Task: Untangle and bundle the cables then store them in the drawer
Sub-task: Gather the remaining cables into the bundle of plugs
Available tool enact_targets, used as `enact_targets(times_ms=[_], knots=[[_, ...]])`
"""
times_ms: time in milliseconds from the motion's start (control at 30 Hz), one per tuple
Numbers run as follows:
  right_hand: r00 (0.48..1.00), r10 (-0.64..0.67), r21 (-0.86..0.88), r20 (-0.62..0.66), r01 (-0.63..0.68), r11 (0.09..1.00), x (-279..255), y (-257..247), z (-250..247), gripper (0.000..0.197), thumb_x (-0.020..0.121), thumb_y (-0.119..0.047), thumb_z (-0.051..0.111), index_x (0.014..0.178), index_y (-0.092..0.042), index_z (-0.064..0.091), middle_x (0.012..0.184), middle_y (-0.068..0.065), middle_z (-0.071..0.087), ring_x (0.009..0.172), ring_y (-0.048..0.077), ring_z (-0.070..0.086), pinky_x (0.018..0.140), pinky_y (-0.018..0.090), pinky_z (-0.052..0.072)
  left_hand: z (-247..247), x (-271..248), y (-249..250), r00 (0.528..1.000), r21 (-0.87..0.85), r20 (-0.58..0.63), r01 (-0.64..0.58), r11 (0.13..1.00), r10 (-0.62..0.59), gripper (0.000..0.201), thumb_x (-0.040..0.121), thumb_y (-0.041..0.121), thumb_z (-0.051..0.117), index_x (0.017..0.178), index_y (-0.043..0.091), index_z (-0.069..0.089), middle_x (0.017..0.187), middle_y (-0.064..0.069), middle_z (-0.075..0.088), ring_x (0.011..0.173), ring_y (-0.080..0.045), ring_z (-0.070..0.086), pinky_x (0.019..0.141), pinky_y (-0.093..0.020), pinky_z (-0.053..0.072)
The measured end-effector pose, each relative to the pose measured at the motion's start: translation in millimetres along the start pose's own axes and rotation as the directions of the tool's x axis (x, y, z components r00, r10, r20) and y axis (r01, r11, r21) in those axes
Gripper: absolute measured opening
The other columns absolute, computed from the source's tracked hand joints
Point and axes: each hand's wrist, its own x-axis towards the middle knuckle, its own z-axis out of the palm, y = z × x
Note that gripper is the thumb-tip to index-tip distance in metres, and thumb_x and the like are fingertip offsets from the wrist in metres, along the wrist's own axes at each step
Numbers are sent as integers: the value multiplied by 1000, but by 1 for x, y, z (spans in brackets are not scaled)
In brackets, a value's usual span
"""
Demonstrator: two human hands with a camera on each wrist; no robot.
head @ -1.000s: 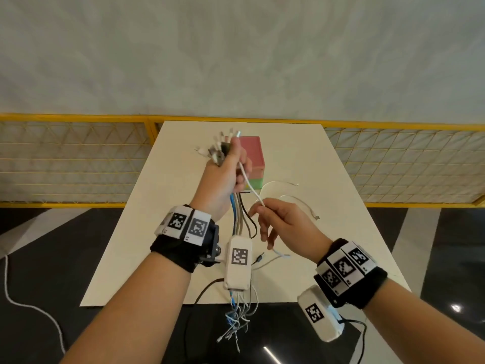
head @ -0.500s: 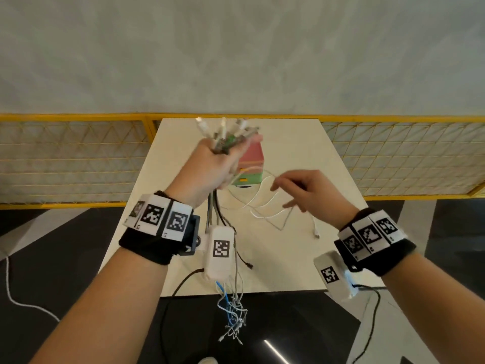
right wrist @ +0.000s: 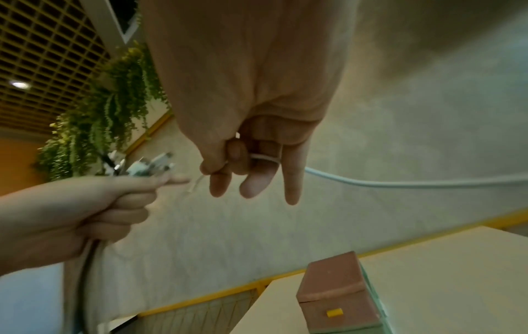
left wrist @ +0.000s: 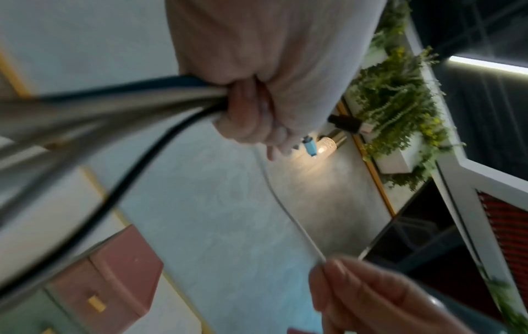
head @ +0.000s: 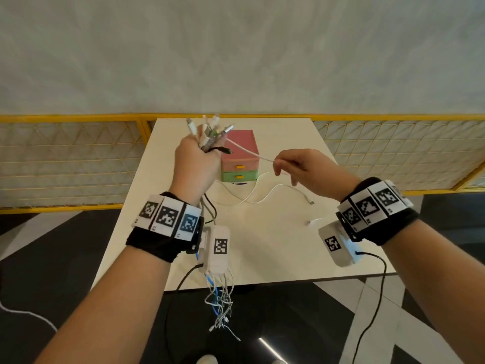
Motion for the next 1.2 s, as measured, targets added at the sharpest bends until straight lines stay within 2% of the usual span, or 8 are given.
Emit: enact_targets(times_ms=[167, 300, 433, 633, 733, 900, 1067, 1200], knots=[[991, -130, -77, -42, 127, 989, 0, -31, -7, 22, 98, -29, 47, 83, -23, 62, 72, -14, 56, 58, 0, 51, 56, 15, 37, 18, -12, 9, 926, 252, 378, -117, 960, 14, 16, 92, 17, 61, 94, 3, 68, 72, -8, 62, 57, -18, 49, 44, -16, 32], [996, -46, -35, -77, 43, 998, -13, -23, -25, 26, 100, -27, 41, 85, -19, 61, 74, -2, 59, 65, 12, 59, 65, 24, 45, 4, -11, 17, 992, 112, 118, -65, 992, 52, 17, 93, 30, 64, 91, 14, 65, 66, 5, 54, 53, -8, 48, 40, -9, 31], [997, 4, -35, -82, -7, 999, -31, -14, -29, 26, 100, -27, 40, 82, -23, 57, 69, 6, 58, 60, 18, 57, 66, 37, 50, -10, -6, 16, 993, -26, -110, -33, 999, 30, 26, 92, 41, 62, 91, 16, 69, 73, 6, 63, 63, -12, 57, 56, -21, 39], [990, -118, -21, -73, 117, 993, -38, -45, -30, 24, 100, -31, 39, 89, -21, 58, 85, 7, 61, 75, 24, 58, 75, 44, 52, 13, -36, 36, 940, 93, 305, -190, 977, 154, 16, 93, 29, 61, 89, 16, 70, 79, -6, 67, 67, -11, 60, 60, -23, 42], [995, -75, -9, -68, 74, 997, -42, -45, -34, 25, 101, -29, 37, 89, -21, 57, 72, 2, 55, 62, 16, 60, 64, 36, 52, 11, -43, 44, 956, 7, 233, -185, 983, 178, 18, 92, 33, 65, 81, 19, 69, 64, 4, 58, 52, -2, 48, 51, -13, 36], [993, 62, 97, 102, -72, 993, -68, -32, -13, 26, 100, -7, 25, 94, -17, 48, 72, 6, 57, 59, 19, 69, 47, 37, 49, -12, -37, 51, 984, -141, -86, -166, 976, 155, 25, 91, 41, 64, 69, 31, 61, 58, 13, 58, 50, 0, 48, 53, -19, 36], [933, 90, 281, 349, -196, 939, -78, -43, 19, 26, 102, -15, 20, 107, -16, 46, 80, 21, 60, 54, 31, 68, 46, 36, 51, -7, -41, 50, 987, -124, 53, -141, 982, 149, 8, 91, 33, 67, 91, 25, 66, 54, 21, 57, 46, 7, 49, 50, -12, 34], [797, 127, 189, 591, -290, 938, -85, -45, 44, 30, 103, -25, 29, 111, -11, 54, 90, 13, 69, 71, 29, 71, 55, 30, 56, -5, -46, 40, 982, -89, 141, -111, 990, 123, 7, 89, 23, 70, 84, 19, 67, 43, 20, 49, 40, 4, 46, 46, -12, 34]])
